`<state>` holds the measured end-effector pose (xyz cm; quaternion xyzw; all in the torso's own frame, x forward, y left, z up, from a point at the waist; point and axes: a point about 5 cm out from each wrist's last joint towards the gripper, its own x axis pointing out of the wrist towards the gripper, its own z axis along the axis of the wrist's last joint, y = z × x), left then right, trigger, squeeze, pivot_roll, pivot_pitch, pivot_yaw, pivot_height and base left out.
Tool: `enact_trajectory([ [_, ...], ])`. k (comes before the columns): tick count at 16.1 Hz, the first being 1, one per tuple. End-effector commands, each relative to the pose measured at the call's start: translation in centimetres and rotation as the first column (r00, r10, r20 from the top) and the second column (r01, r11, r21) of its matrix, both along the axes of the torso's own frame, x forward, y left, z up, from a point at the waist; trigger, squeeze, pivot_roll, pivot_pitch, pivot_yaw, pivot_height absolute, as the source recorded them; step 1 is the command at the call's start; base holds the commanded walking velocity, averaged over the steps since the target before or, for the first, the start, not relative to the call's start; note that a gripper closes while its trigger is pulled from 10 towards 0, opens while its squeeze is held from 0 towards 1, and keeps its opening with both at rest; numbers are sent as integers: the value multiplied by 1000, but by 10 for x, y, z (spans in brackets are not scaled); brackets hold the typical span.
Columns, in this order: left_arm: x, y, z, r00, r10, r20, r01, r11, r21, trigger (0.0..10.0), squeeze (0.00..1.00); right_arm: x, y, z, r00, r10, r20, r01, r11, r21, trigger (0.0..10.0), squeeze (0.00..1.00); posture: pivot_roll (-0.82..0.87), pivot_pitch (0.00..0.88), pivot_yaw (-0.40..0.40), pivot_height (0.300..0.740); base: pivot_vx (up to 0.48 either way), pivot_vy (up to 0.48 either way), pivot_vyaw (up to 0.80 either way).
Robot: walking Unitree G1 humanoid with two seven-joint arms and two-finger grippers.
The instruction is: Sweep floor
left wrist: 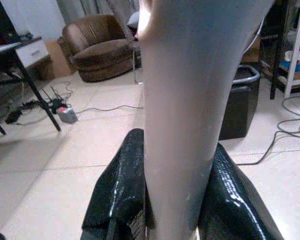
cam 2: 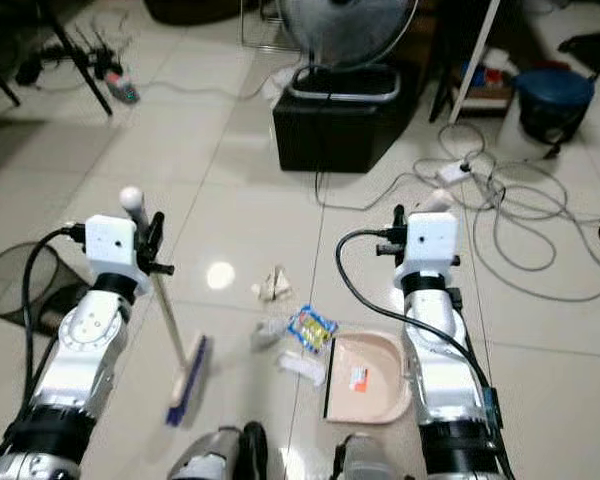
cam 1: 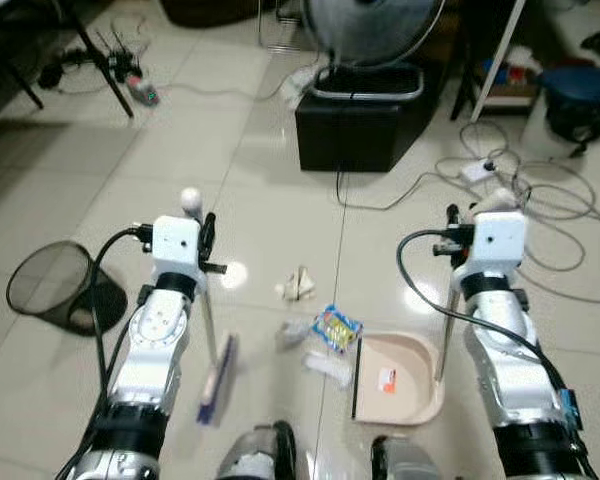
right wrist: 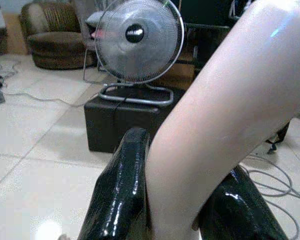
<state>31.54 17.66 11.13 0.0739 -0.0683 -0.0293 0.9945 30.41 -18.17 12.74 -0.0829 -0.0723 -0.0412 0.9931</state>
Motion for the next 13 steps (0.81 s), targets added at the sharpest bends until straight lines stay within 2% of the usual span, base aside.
enact_trajectory([
  [1, 5, 2, 8, 997, 8, 74, -7, 1000, -17, 10000, 0, 7, 5, 12, 997, 27, 76, -24, 999, -38, 10000, 0, 20, 278, 111, 740, 0, 0, 0],
  [2, 8, -1, 8, 995, -9, 98, 12, 1000, -29, 10000, 0, 14, 12, 10, 996, 51, 75, -46, 997, -64, 10000, 0, 27, 293, 113, 740, 0, 0, 0],
  [4, 9, -4, 7, 994, -31, 106, 34, 999, -20, 10000, 0, 17, 16, 7, 996, 62, 67, -56, 994, -89, 10000, 0, 33, 305, 117, 740, 0, 0, 0],
  [6, 13, -11, 5, 993, -62, 105, 63, 998, -10, 10000, 0, 23, 20, -1, 998, 41, 50, -35, 992, -123, 10000, 0, 39, 323, 122, 740, 0, 0, 0],
  [10, 14, -25, -8, 991, -123, 58, 124, 992, -3, 10000, 0, 28, 32, -15, 1000, 3, 7, -3, 998, -59, 10000, 0, 45, 335, 130, 740, 0, 0, 0],
  [13, 15, -44, -10, 982, -181, 58, 185, 981, -55, 10000, 0, 30, 50, -12, 998, 46, 40, -49, 995, 81, 10000, 0, 42, 340, 130, 740, 0, 0, 0],
])
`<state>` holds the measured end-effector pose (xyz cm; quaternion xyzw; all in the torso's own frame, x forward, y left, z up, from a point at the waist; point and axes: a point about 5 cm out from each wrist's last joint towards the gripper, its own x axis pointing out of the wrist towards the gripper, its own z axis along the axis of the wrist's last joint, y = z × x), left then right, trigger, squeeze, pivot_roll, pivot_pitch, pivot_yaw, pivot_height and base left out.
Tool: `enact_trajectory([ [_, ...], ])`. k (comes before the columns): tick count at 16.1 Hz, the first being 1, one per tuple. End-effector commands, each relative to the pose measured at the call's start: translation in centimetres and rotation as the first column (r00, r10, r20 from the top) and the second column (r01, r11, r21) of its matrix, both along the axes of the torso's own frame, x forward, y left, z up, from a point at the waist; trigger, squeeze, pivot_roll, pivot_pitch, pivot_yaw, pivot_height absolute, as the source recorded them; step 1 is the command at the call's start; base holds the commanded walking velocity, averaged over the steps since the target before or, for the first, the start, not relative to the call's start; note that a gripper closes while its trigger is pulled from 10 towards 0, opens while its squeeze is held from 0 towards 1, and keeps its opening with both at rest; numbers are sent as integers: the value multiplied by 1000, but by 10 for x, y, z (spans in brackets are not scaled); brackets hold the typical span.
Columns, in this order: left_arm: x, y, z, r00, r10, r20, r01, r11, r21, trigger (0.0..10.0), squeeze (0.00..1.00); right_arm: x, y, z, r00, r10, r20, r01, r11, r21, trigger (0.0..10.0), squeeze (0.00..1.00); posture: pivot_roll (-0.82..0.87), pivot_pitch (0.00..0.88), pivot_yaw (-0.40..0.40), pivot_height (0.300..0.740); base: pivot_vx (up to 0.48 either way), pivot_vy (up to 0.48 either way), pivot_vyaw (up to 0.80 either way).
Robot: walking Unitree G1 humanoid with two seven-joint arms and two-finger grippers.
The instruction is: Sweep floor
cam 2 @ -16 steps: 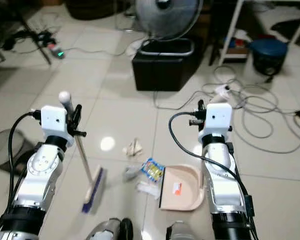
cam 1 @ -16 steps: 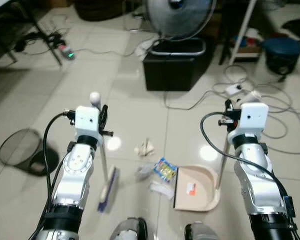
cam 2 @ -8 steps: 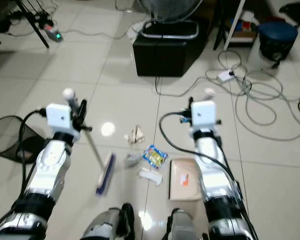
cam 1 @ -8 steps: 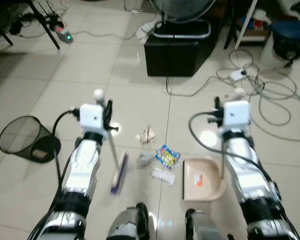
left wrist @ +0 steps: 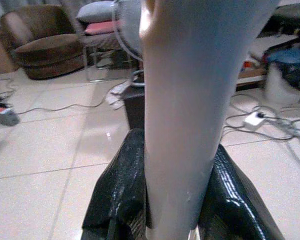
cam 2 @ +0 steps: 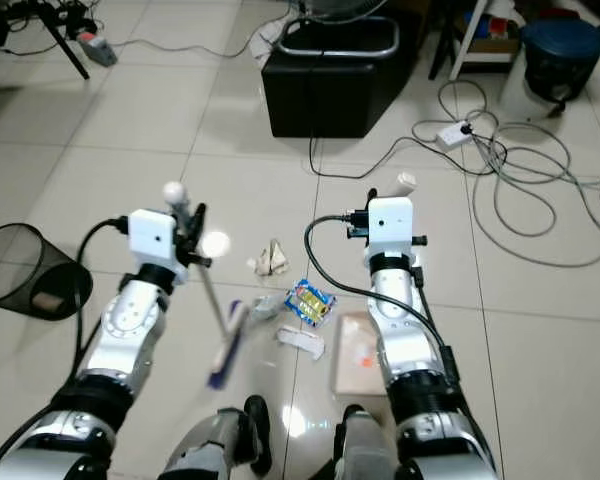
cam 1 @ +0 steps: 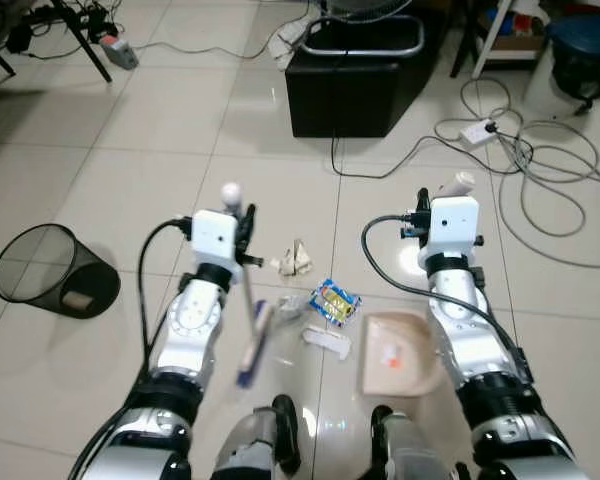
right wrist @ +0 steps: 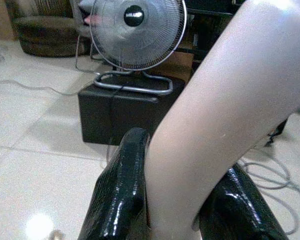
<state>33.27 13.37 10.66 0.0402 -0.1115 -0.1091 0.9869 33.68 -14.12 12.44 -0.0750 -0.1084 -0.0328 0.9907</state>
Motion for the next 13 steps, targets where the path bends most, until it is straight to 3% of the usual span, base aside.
enact_trajectory([
  [1, -1, -7, -4, 1000, -28, -9, 28, 999, -25, 10000, 0, -3, 15, -8, 998, 53, -20, -51, 994, 96, 10000, 0, 42, 340, 130, 740, 0, 0, 0],
  [6, -3, -25, -5, 993, -113, -13, 111, 989, -99, 10000, 0, -5, 32, -9, 988, 156, -5, -154, 979, 134, 10000, 0, 36, 344, 132, 740, 0, 0, 0],
  [9, -8, -41, -1, 961, -276, 12, 274, 947, -169, 10000, 0, -4, 29, -11, 987, 161, -10, -158, 978, 136, 10000, 0, 36, 335, 127, 740, 0, 0, 0],
  [13, -8, -30, 18, 918, -391, 64, 397, 907, -144, 10000, 0, -2, 20, -14, 991, 135, -22, -131, 983, 132, 10000, 0, 43, 313, 131, 740, 0, 0, 0],
])
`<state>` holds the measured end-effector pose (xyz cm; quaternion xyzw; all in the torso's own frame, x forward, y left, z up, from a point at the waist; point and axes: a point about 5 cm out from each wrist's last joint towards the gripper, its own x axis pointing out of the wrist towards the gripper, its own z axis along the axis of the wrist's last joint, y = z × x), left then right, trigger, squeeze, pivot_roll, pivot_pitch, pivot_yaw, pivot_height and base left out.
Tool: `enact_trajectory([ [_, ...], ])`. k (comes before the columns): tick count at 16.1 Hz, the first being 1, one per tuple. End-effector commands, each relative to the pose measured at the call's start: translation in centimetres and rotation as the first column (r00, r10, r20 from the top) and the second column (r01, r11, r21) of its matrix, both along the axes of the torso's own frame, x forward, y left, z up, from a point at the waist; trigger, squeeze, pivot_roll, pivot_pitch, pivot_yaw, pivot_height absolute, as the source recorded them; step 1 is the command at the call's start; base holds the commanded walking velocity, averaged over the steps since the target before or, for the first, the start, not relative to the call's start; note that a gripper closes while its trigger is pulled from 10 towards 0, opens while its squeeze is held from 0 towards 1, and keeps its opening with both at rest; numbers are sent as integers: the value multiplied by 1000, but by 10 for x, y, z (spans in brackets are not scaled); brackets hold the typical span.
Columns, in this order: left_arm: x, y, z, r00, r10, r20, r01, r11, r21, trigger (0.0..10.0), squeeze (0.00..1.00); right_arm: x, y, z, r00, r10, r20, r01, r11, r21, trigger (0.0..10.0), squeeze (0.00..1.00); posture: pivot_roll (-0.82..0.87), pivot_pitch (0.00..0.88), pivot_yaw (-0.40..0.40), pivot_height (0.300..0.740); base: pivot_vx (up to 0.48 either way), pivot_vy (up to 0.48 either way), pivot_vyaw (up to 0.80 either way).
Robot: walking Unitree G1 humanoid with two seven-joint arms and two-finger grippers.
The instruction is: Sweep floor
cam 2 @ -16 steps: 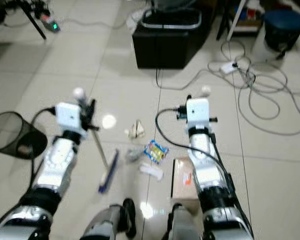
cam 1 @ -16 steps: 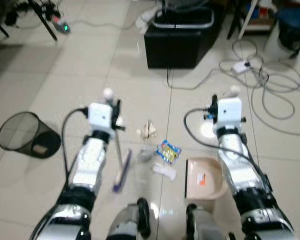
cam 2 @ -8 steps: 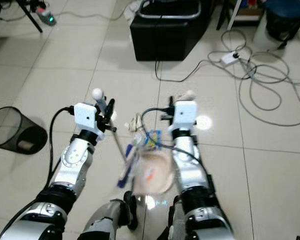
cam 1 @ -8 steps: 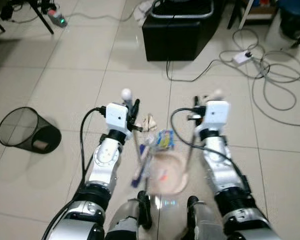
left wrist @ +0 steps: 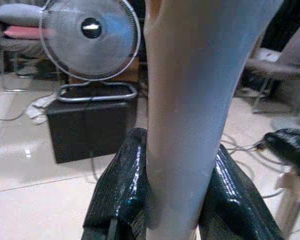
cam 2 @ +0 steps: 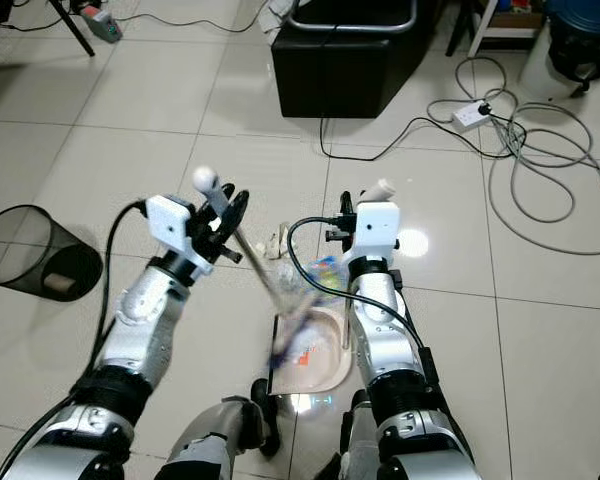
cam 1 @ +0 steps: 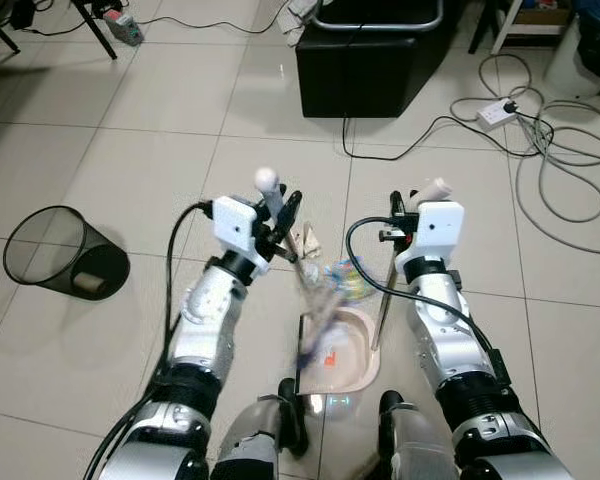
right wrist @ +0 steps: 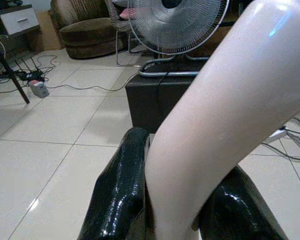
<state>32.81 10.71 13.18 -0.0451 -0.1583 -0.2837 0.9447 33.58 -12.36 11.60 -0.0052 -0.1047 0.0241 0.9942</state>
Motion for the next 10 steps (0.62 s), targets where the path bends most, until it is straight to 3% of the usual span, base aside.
enact_trajectory([
  [1, -6, 2, -3, 997, -77, -29, 76, 997, -8, 10000, 0, -1, 0, -6, 1000, -2, -22, 2, 1000, 4, 10000, 0, 45, 308, 131, 740, 0, 0, 0],
  [4, -10, 13, 16, 984, -178, 5, 178, 984, -19, 10000, 0, 1, -3, -6, 1000, -8, -24, 8, 1000, 5, 10000, 0, 48, 291, 126, 740, 0, 0, 0],
  [6, 4, 34, 56, 988, -87, 128, 92, 995, -36, 10000, 0, 4, -6, -3, 1000, -5, -16, 5, 1000, 8, 10000, 0, 47, 257, 110, 740, 0, 0, 0],
  [10, 18, 65, 110, 969, -66, 237, 58, 998, 40, 10000, 0, 3, -10, 4, 1000, 27, 1, -27, 998, 55, 10000, 0, 26, 181, 93, 740, 0, 0, 0],
])
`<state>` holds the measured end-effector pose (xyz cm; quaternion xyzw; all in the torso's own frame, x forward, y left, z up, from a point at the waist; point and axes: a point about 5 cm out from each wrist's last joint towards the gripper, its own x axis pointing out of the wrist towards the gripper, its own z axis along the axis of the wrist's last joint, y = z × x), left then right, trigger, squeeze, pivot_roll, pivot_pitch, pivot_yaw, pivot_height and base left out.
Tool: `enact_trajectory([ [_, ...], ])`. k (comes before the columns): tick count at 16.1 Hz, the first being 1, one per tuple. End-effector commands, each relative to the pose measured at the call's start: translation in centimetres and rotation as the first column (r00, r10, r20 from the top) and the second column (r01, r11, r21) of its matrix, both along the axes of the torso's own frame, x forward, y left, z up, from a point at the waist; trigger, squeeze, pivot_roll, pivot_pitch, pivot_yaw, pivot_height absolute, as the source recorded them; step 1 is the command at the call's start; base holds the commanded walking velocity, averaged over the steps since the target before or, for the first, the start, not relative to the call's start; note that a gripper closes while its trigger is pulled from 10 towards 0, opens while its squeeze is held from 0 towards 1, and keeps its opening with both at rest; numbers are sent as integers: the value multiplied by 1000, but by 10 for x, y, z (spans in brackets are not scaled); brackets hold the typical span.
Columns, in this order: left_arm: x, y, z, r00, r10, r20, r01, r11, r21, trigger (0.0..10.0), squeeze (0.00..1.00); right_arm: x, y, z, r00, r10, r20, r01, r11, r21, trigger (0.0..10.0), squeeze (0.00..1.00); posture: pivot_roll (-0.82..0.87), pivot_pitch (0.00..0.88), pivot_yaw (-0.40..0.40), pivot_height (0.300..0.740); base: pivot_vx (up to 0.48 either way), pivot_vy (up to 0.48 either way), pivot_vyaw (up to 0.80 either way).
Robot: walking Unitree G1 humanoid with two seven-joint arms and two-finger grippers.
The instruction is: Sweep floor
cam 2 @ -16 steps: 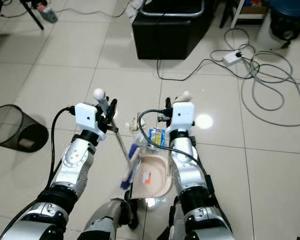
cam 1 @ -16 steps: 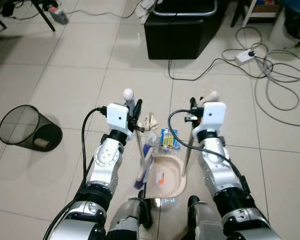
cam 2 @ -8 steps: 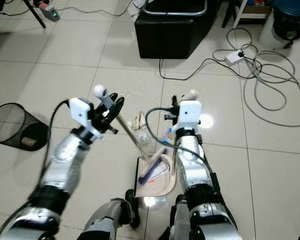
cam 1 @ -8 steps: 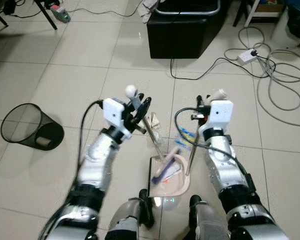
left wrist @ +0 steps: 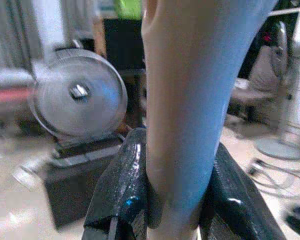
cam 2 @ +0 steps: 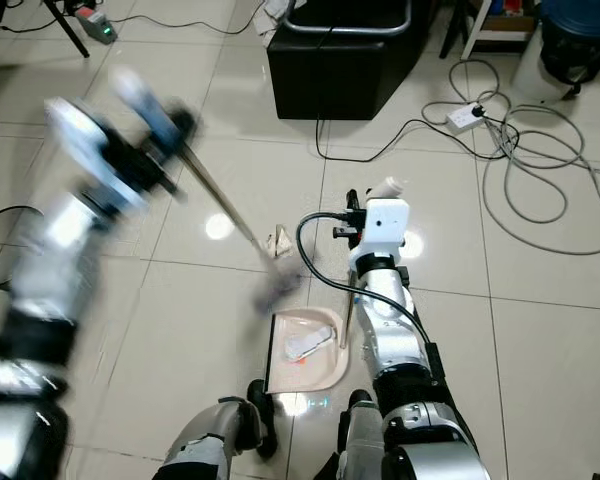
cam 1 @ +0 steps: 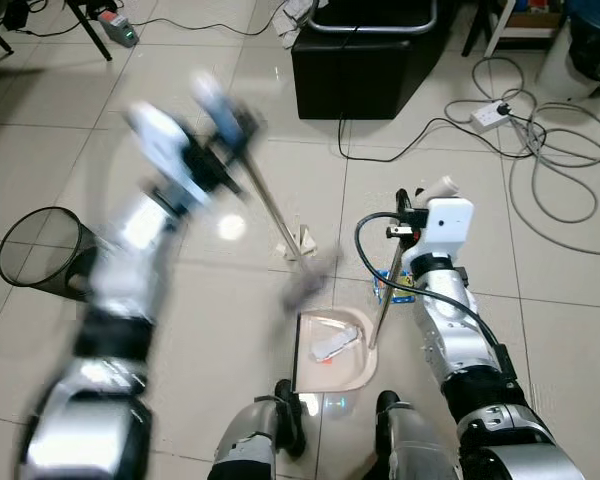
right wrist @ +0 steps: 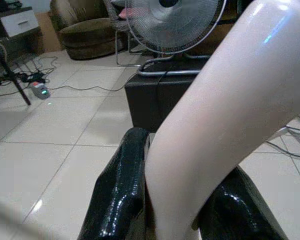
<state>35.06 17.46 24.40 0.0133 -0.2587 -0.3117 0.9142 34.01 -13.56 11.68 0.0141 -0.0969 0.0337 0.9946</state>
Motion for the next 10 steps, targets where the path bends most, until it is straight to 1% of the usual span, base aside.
enact_trajectory([
  [1, -2, 6, 5, 1000, -8, 19, 8, 1000, 7, 10000, 0, -1, 1, 3, 1000, 15, 6, -15, 999, 30, 10000, 0, 21, 163, 92, 740, 0, 0, 0],
  [2, 1, 16, 9, 999, 32, 21, -33, 999, 19, 10000, 0, -1, 0, 4, 1000, 25, -4, -25, 999, 41, 10000, 0, 15, 133, 96, 740, 0, 0, 0],
  [3, 6, 35, 10, 991, 131, 9, -131, 991, 38, 10000, 0, -3, -2, 10, 999, 38, -2, -38, 998, 58, 10000, 0, 11, 116, 96, 740, 0, 0, 0],
  [4, 10, 54, 2, 963, 268, -39, -265, 962, 67, 10000, 0, -4, -5, 24, 999, 39, 21, -41, 996, 84, 10000, 0, 4, 100, 96, 740, 0, 0, 0],
  [5, 12, 61, -2, 946, 319, -64, -314, 946, 79, 10000, 0, -5, -6, 30, 999, 38, 31, -41, 995, 96, 10000, 0, 3, 96, 97, 740, 0, 0, 0],
  [6, 12, 67, -17, 900, 422, -111, -406, 903, 142, 10000, 0, -6, -10, 48, 998, 16, 66, -23, 994, 107, 10000, 0, 1, 90, 93, 740, 0, 0, 800],
  [7, 10, 66, -25, 879, 458, -132, -435, 885, 168, 10000, 0, -7, -11, 61, 996, 4, 93, -16, 991, 136, 10000, 0, -1, 87, 90, 740, 0, 0, 800],
  [8, 4, 69, -48, 814, 552, -182, -522, 832, 189, 10000, 0, -9, -13, 91, 987, -9, 158, -23, 979, 204, 10000, 0, 0, 73, 78, 740, 0, 0, 800],
  [9, 3, 70, -51, 802, 566, -188, -536, 823, 190, 10000, 0, -9, -13, 95, 986, -8, 164, -27, 977, 211, 10000, 0, 0, 71, 77, 740, 0, 0, 800],
  [10, -3, 71, -64, 768, 600, -224, -576, 800, 168, 10000, 0, -12, -12, 103, 985, 5, 171, -41, 977, 210, 10000, 0, -6, 49, 76, 740, 0, 0, 800],
])
